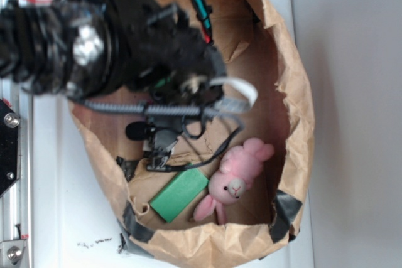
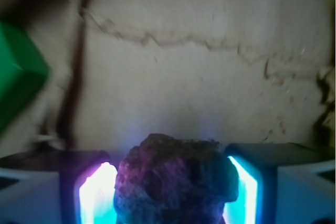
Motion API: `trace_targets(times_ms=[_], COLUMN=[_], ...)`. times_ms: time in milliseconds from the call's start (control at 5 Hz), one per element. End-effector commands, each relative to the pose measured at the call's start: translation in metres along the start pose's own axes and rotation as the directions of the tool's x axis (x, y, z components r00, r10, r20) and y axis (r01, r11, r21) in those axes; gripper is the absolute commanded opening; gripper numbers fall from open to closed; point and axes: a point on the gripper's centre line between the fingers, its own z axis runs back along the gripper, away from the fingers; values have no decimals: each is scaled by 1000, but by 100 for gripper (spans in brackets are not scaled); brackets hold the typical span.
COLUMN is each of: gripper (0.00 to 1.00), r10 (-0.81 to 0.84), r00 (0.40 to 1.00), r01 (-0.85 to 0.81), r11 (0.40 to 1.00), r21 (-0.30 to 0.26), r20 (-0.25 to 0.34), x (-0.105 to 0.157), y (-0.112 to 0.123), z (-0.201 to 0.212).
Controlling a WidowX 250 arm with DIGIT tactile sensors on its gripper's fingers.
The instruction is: Grab the rock.
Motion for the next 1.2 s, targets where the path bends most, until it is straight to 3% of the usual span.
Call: trace_targets(times_ms=[0,200,600,1000], gripper=[0,0,0,0], r10=[156,194,221,300], r00=[979,967,952,905], r01=[-140,-169,-184,-320], r11=[983,973,966,947], r21=[-117,-156,-183,20], r20=[133,162,212,302], x=[29,28,30,32], y=[-4,-14,-20,-39], z=[112,151,178,158])
